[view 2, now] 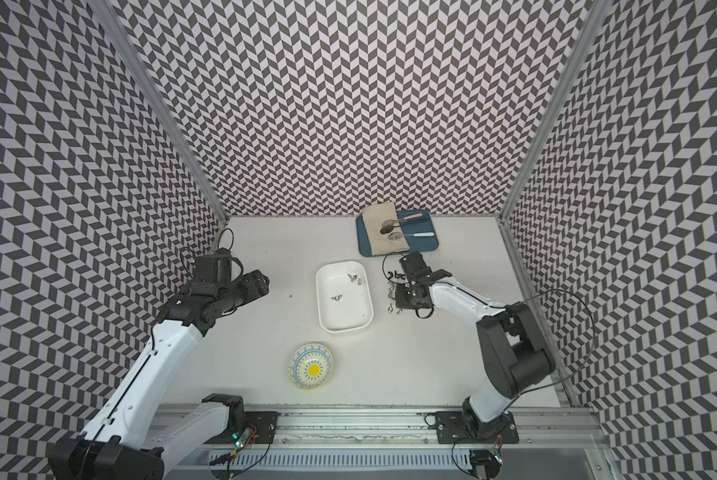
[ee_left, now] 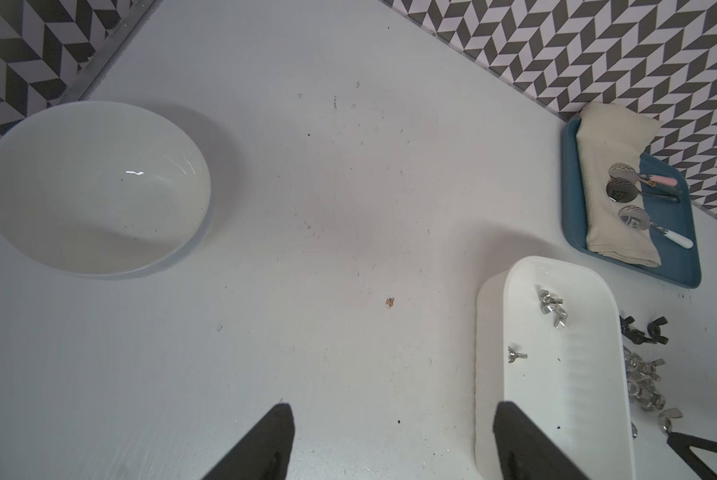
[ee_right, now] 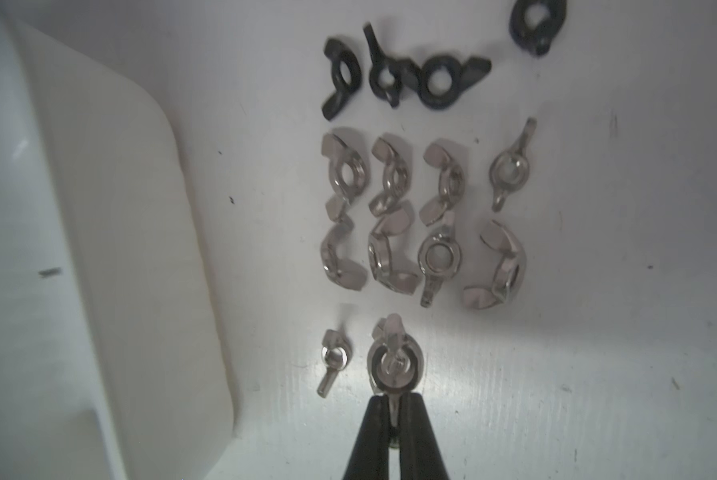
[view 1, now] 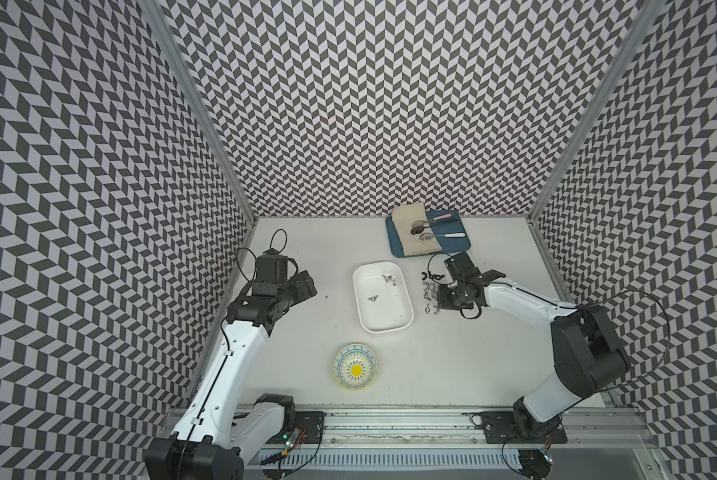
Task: Take out the wing nut from the storage box
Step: Place the wing nut at the center of the board.
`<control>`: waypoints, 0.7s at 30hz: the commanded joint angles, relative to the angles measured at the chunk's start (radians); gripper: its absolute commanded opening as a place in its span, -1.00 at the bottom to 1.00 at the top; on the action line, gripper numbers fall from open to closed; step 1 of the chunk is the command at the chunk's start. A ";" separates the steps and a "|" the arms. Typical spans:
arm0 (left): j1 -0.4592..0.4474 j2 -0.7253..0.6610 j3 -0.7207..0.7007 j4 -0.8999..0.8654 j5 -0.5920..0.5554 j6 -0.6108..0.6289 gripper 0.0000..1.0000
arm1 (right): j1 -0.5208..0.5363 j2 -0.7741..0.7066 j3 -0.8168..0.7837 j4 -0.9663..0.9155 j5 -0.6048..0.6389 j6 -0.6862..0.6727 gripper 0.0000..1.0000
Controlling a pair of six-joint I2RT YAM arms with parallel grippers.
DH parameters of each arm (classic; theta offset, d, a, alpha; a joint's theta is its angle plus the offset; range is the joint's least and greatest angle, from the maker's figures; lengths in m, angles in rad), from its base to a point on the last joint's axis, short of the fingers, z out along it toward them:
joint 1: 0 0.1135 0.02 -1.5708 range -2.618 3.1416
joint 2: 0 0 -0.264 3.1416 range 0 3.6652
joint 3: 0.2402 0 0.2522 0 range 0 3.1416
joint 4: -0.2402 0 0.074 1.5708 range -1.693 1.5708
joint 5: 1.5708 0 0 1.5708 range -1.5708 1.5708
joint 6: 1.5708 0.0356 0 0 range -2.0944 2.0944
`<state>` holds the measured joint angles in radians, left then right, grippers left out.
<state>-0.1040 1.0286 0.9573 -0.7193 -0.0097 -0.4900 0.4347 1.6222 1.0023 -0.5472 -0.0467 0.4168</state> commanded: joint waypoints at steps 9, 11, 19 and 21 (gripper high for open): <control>0.005 0.001 0.005 0.008 0.008 0.011 0.59 | -0.011 0.023 -0.050 0.082 0.059 0.013 -0.96; 0.005 0.002 0.011 0.006 0.007 0.011 0.60 | -0.014 0.034 -0.052 0.094 0.056 0.015 -0.96; 0.005 0.014 0.032 0.001 0.001 0.019 0.59 | -0.014 0.079 -0.037 0.099 0.053 0.010 -0.96; 0.004 0.014 0.033 -0.002 -0.001 0.020 0.60 | -0.013 0.082 -0.036 0.093 0.053 0.007 -0.96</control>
<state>-0.1040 1.0412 0.9588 -0.7200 -0.0093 -0.4873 0.4271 1.6859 0.9581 -0.4774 -0.0097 0.4240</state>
